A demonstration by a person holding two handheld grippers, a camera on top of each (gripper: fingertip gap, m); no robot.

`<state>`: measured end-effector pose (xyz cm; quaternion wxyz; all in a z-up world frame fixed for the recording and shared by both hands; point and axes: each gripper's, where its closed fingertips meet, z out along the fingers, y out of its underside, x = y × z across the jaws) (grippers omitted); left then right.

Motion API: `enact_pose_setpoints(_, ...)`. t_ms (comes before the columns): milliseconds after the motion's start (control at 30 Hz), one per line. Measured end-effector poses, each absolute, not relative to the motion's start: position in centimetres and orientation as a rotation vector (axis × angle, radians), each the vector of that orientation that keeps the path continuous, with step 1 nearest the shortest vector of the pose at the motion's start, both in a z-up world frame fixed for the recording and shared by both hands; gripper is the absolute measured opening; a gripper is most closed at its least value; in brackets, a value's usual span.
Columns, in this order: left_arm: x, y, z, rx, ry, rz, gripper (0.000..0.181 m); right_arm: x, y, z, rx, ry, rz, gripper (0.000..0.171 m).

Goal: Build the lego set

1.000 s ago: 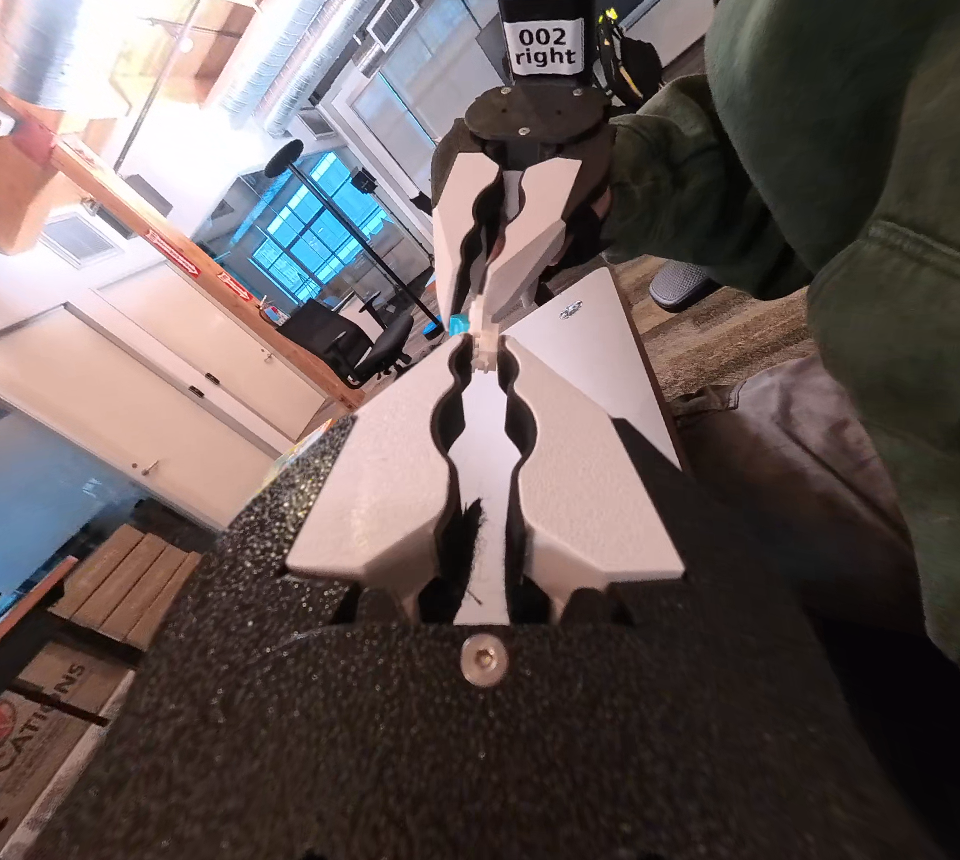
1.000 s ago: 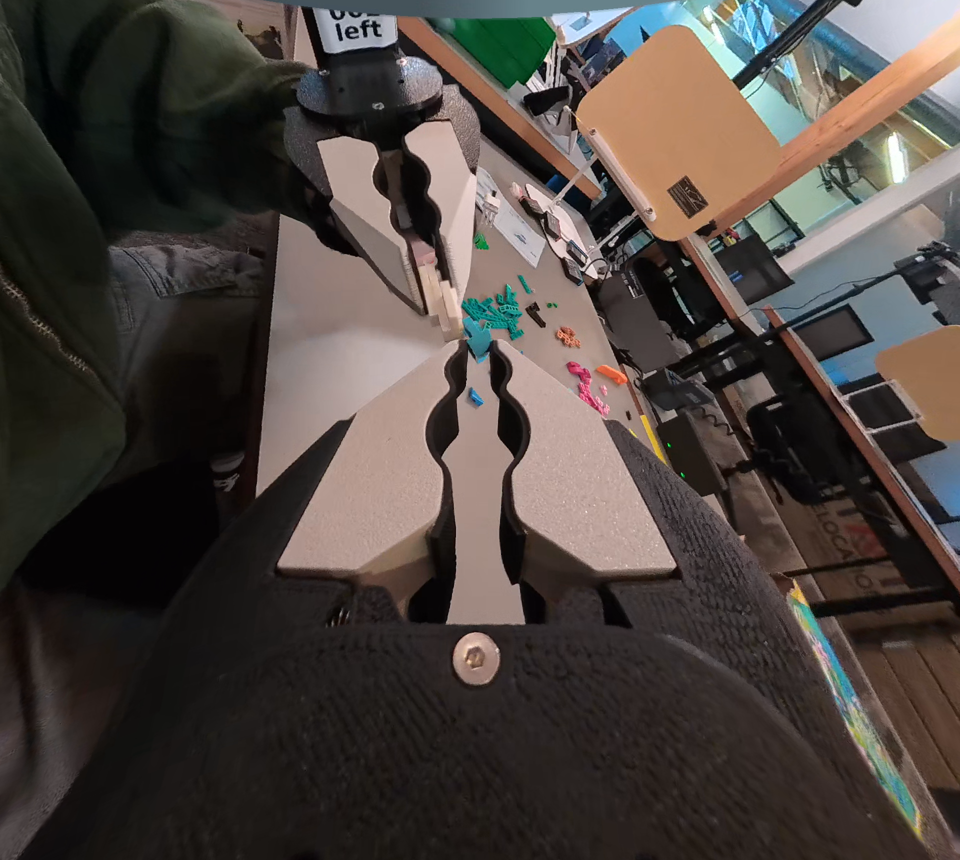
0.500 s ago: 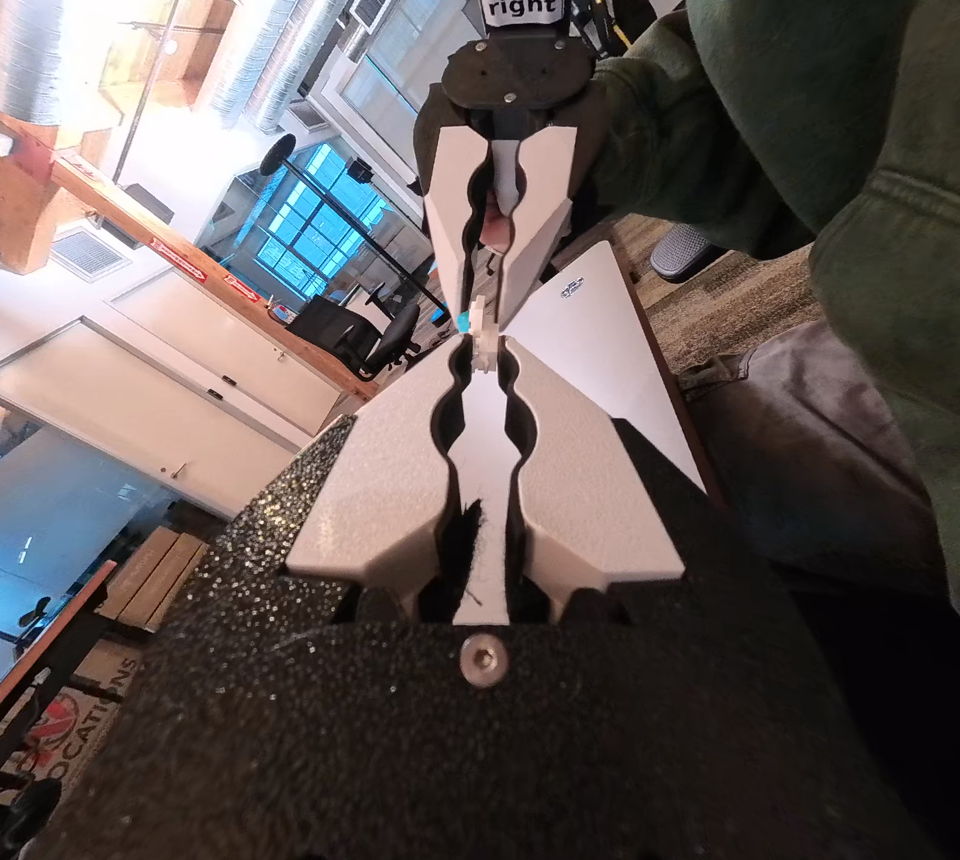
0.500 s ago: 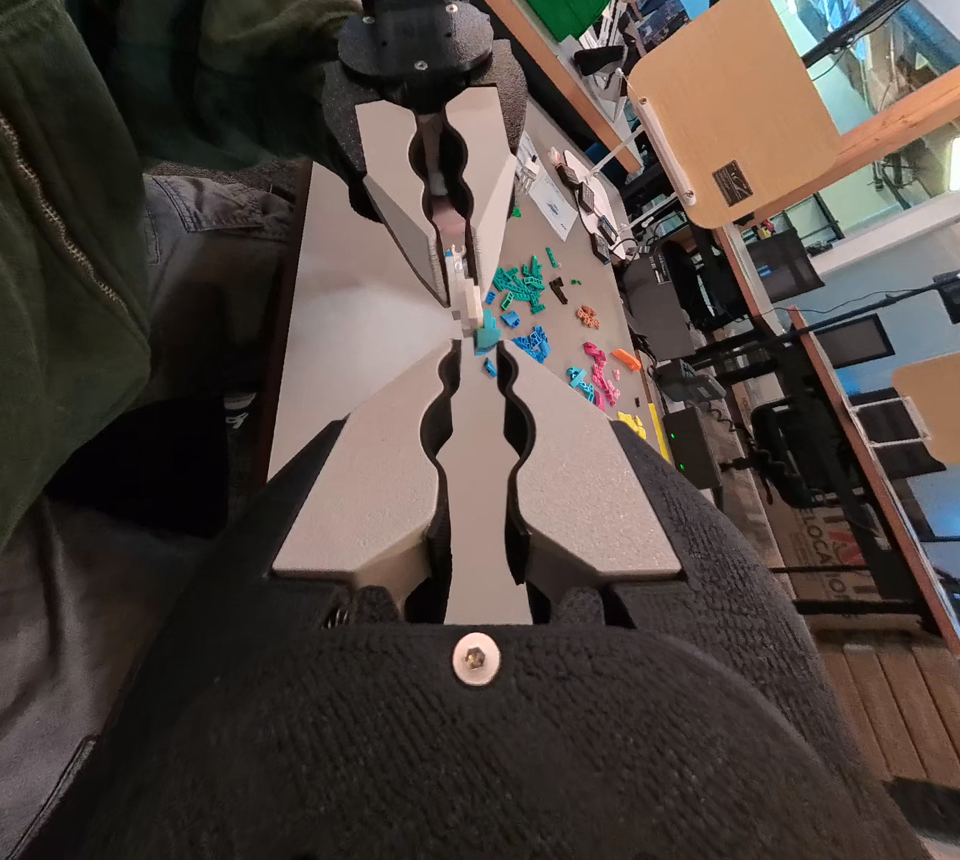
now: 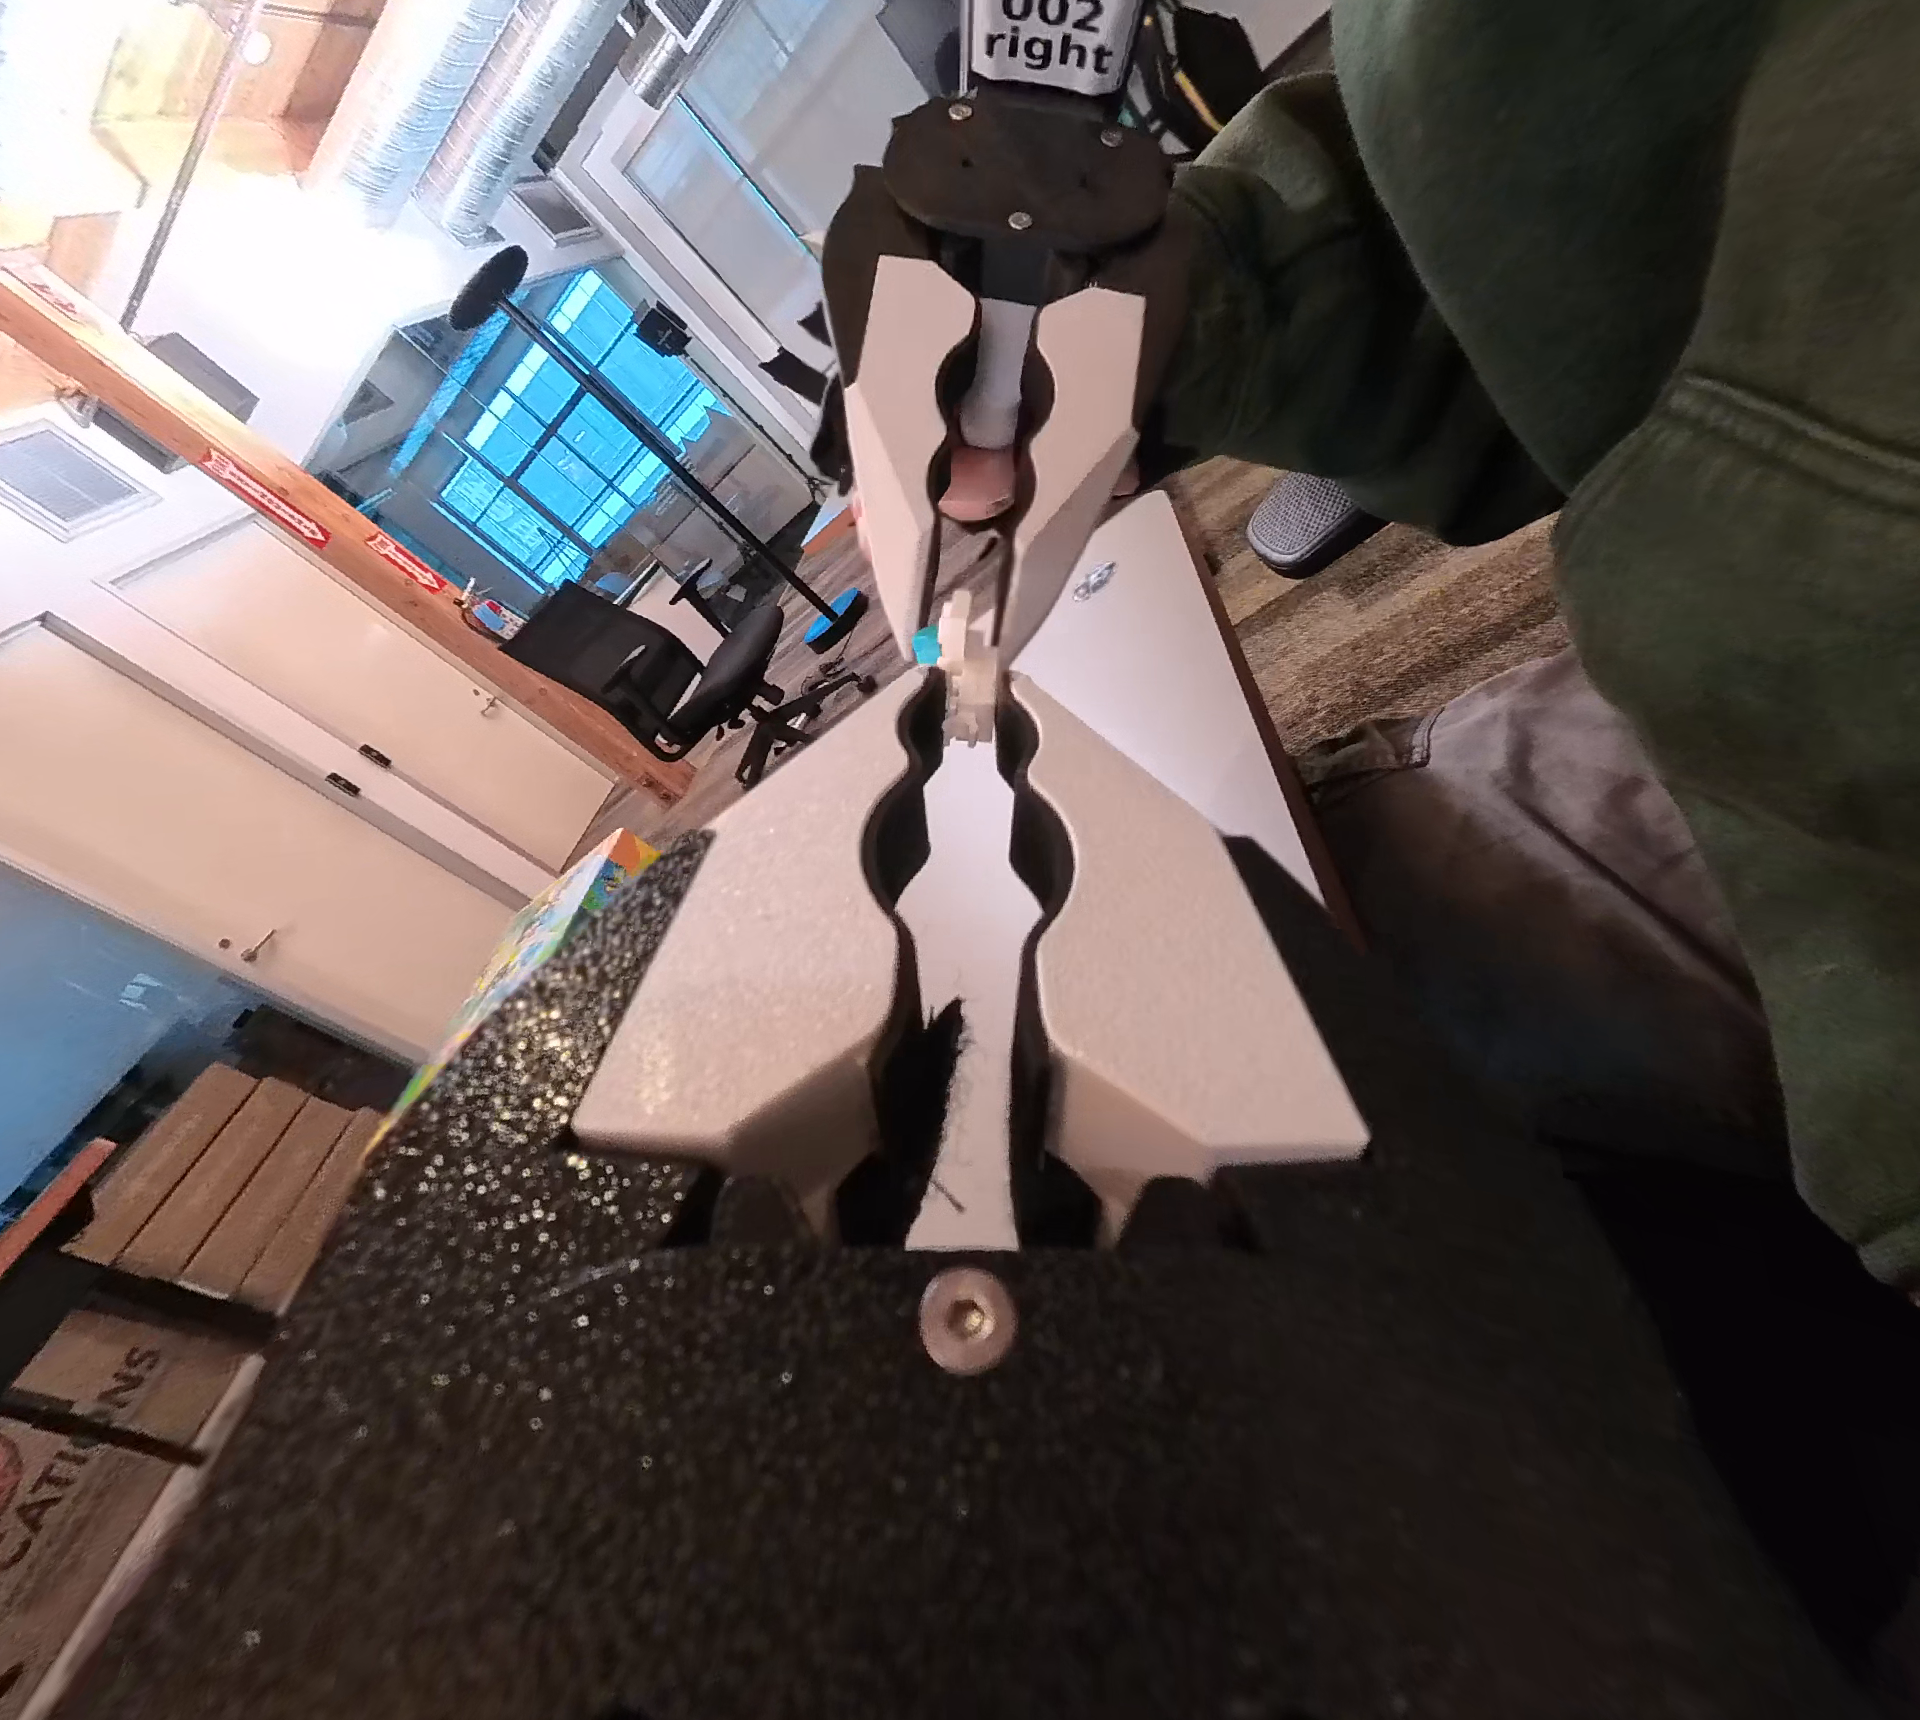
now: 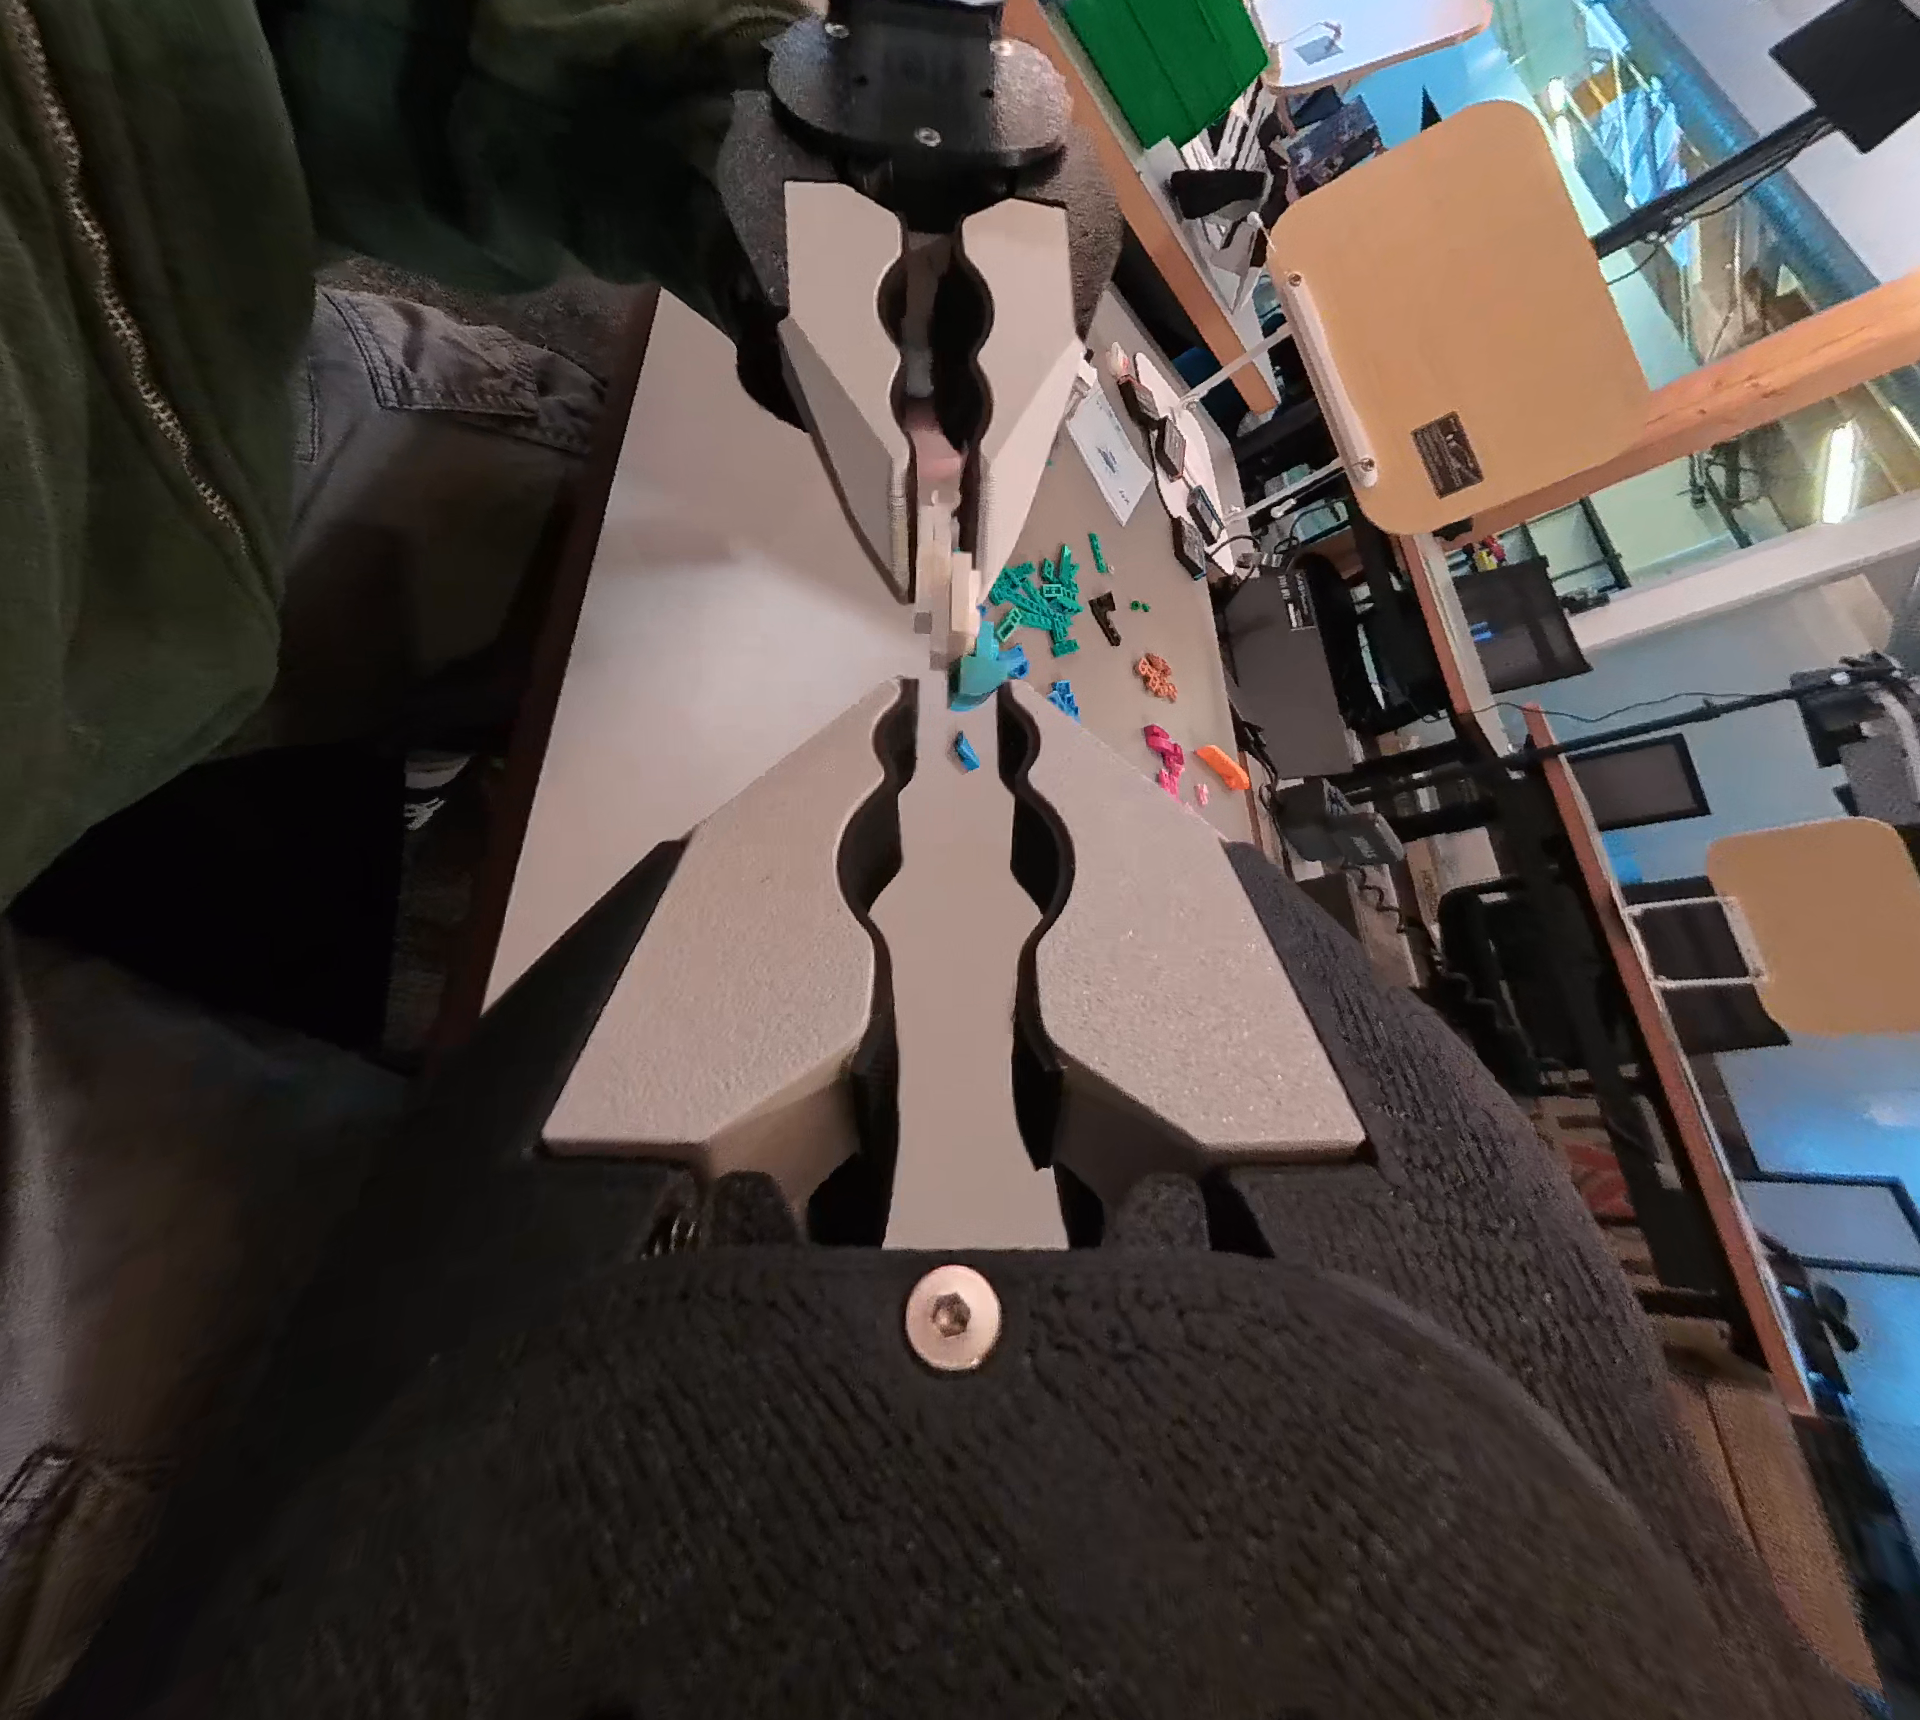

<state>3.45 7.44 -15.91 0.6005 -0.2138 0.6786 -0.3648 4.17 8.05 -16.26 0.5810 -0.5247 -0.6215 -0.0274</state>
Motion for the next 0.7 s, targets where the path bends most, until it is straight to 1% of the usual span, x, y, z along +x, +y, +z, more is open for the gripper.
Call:
enact_pose_setpoints(33, 3.4, 7.5, -15.9, -0.504, 1.575, -0.860, 0.007, 4.1, 8.0, -16.4, -1.230, -1.459, -0.053, 0.017)
enact_pose_setpoints(200, 3.3, 7.5, -15.7, -0.566, 1.556, -1.010, 0.007, 4.0, 8.0, -16.0, -1.278, -1.391, 0.087, 0.014)
enact_pose_setpoints(367, 3.6, 7.5, -16.4, -0.583, 1.570, -1.013, 0.007, 3.6, 8.1, -16.0, -1.296, -1.343, 0.188, 0.015)
enact_pose_setpoints(533, 3.6, 7.6, -16.5, -0.576, 1.564, -0.999, 0.007, 3.6, 8.2, -16.2, -1.300, -1.349, 0.160, 0.015)
enact_pose_setpoints(700, 3.2, 7.4, -15.6, -0.528, 1.517, -1.002, 0.007, 3.2, 8.0, -15.2, -1.231, -1.330, 0.098, 0.015)
